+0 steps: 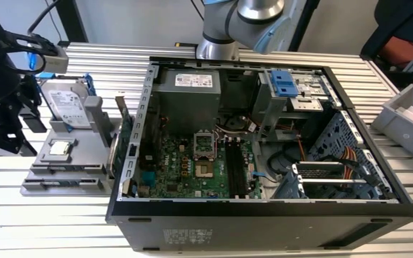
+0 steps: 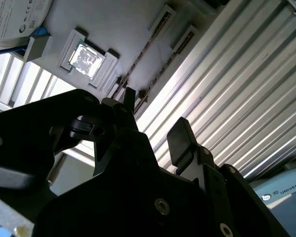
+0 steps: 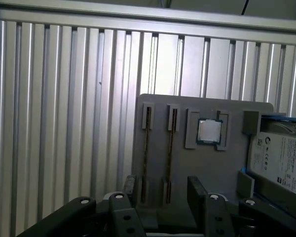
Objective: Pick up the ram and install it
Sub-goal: 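Pick up the ram and move it above insertion slot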
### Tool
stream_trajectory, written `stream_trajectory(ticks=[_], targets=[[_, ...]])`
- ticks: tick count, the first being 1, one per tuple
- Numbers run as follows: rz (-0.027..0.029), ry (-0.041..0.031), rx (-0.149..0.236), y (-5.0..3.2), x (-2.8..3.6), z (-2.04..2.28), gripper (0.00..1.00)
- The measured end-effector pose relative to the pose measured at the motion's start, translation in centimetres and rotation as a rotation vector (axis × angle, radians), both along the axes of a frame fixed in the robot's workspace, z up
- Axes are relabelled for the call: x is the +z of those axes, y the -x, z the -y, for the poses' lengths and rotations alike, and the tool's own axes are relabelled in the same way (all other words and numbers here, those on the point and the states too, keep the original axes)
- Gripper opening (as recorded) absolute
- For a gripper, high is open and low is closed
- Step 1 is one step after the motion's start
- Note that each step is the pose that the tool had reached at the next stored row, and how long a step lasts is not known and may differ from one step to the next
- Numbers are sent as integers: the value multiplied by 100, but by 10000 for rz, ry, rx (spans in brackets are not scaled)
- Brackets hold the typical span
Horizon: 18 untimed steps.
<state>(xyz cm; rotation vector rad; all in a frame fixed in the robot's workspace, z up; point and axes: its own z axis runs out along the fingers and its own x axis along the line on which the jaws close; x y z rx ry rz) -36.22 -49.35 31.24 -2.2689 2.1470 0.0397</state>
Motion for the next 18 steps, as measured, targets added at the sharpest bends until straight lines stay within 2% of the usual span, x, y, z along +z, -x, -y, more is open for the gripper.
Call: stream_trajectory(ticks=[18], targets=[[0, 0, -17, -19, -98, 20, 100]])
